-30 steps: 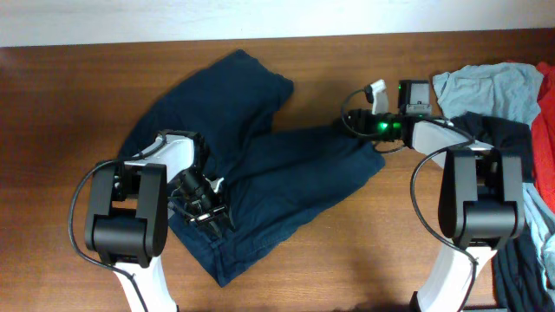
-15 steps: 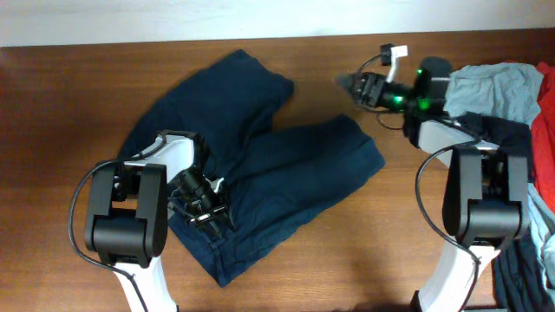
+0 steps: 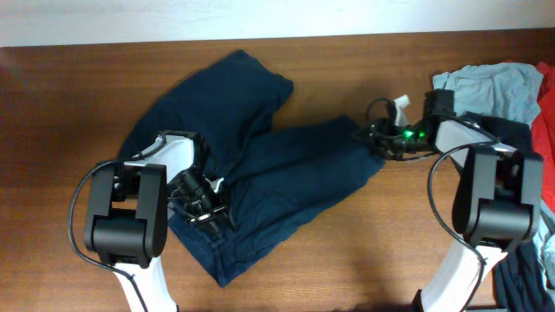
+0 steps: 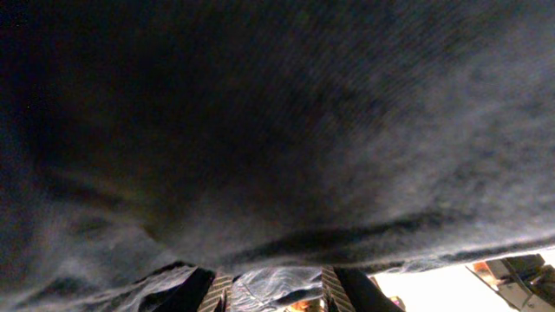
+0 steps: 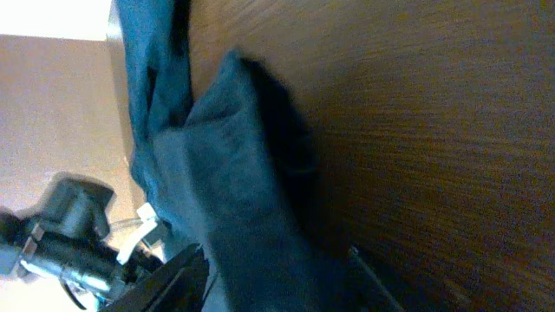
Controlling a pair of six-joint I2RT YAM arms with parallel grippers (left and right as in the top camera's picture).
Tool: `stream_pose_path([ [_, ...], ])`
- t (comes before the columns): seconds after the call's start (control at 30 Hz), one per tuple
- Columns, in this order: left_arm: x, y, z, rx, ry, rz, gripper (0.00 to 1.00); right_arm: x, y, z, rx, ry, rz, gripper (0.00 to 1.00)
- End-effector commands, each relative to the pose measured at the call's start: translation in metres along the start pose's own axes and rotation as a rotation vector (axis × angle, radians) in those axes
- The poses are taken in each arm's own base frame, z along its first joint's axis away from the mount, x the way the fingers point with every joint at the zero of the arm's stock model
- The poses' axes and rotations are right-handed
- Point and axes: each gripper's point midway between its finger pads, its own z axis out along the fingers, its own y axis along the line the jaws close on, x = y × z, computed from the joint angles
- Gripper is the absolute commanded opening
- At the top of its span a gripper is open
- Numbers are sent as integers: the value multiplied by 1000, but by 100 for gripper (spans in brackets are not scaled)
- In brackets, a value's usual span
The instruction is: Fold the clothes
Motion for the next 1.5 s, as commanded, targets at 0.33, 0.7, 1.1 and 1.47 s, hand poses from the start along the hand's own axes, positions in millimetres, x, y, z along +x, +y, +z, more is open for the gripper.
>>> stream_pose_path([
  [0.33, -4, 15, 21, -48, 28, -16, 34, -43, 81, 31, -179, -153, -538, 65],
  [0.7, -8, 15, 21, -45, 15, -10, 34, -95, 105, -16, -298, -331, -391, 64],
  [1.1, -9, 14, 21, -44, 8, -6, 34, -43, -1, -6, 43, -153, -141, 64],
  [1.47, -10, 14, 21, -43, 5, -5, 34, -20, 57, 64, 7, -67, -432, 60],
])
